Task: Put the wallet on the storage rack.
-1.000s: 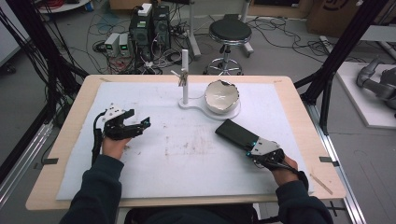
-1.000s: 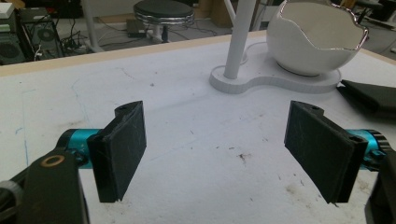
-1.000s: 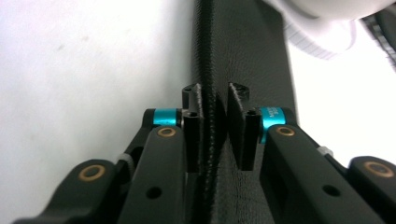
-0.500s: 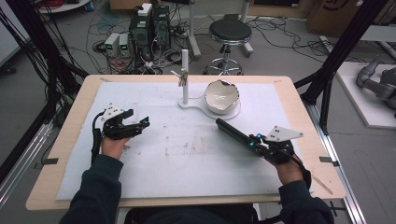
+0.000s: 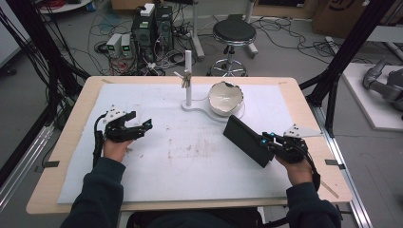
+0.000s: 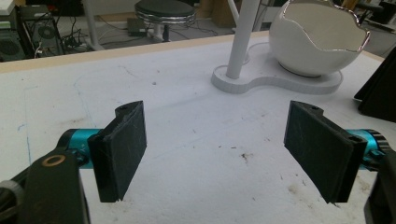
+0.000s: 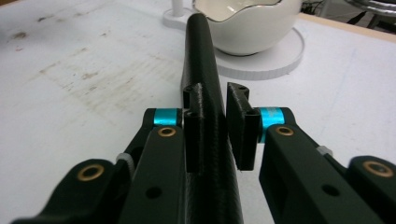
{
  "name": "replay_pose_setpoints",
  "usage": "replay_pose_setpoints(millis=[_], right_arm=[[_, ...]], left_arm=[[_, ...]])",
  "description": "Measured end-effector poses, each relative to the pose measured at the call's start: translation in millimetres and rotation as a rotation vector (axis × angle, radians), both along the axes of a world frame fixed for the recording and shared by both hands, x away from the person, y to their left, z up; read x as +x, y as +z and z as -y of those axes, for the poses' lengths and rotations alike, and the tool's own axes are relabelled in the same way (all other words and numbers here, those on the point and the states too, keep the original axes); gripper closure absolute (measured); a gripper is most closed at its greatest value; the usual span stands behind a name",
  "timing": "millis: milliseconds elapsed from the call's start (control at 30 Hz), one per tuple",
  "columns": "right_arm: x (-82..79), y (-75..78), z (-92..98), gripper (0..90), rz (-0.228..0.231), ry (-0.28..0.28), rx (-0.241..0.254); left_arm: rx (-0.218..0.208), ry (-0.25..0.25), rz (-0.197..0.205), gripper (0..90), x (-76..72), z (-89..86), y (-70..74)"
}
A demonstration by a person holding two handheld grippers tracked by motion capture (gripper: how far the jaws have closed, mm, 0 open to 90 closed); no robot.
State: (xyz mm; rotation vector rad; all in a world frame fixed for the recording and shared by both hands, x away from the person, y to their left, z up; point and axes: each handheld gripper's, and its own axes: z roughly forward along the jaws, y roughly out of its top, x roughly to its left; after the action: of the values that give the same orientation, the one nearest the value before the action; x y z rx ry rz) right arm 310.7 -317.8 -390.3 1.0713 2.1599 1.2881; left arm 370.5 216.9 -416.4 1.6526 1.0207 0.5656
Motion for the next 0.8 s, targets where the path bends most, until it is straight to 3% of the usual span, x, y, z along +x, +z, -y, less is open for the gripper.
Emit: replay_pose_setpoints(millis=[233, 333, 533, 800], right_arm=[[1.8, -6.2, 6.3, 53.6, 0.034, 0.004, 0.016], [2.5, -9.4, 4.8, 44.5, 0.022, -0.003, 0.002], [1.5, -9.4, 4.8, 37.9, 0.034, 0.022, 0.006], [0.1, -15.3, 12.1, 36.6, 0.024, 0.051, 0.021]], left_arm=[[0.001, 0.001, -0.002, 21.1, -0.1, 0.2, 0.1], [0.0, 0.0, -0.001, 21.3, -0.1, -0.1, 0.2], [-0.002, -0.001, -0.001, 21.3, 0.0, -0.2, 0.1], [-0.004, -0.001, -0.001, 21.3, -0.2, -0.4, 0.3]])
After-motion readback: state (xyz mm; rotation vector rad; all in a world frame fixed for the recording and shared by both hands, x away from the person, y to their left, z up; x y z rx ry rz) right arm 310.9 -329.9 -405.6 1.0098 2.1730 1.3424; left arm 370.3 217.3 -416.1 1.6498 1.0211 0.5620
